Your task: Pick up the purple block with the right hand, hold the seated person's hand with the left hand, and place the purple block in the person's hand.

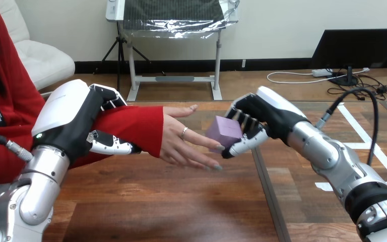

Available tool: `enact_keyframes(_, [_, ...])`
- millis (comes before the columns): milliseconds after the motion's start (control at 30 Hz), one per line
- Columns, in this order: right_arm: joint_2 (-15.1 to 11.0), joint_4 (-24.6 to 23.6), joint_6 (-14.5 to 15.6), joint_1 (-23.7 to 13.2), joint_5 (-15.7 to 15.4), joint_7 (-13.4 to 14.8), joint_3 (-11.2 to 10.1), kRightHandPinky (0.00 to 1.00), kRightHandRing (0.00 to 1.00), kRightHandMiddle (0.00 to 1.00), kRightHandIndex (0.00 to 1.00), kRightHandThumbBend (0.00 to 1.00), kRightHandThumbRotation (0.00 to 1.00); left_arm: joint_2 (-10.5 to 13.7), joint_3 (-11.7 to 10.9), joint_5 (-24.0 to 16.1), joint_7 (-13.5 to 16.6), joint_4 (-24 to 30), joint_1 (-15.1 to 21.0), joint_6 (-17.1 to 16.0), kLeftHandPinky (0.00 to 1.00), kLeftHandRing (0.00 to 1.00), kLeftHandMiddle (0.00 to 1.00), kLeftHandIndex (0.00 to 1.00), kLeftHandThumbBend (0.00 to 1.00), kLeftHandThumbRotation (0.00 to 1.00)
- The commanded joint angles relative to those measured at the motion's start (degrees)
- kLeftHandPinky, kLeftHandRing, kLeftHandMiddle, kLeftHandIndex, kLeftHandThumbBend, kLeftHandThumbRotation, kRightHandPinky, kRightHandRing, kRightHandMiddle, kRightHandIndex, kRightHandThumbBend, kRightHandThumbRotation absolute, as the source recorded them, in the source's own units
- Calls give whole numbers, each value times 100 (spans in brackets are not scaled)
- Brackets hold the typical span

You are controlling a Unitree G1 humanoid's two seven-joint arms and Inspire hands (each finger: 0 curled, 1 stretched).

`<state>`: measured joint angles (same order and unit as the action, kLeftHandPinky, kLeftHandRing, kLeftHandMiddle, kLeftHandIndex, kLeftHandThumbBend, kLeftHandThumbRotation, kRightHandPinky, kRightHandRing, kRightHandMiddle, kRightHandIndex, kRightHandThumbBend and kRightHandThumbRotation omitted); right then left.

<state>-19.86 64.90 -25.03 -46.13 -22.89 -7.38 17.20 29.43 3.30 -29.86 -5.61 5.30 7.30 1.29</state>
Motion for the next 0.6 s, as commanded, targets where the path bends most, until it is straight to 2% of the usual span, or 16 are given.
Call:
enact_keyframes(0, [64,-461,-139,-404,207,-82,-207,34,38,42,45,76,0,-114,-62,10,84,411,544,-36,31,37,42,42,82,0])
enact_keyframes(567, [133,-1099,-196,-260,402,-285,-205,35,38,42,44,77,0,-182,-37,-28,100,363,472,-58,32,38,43,43,83,0])
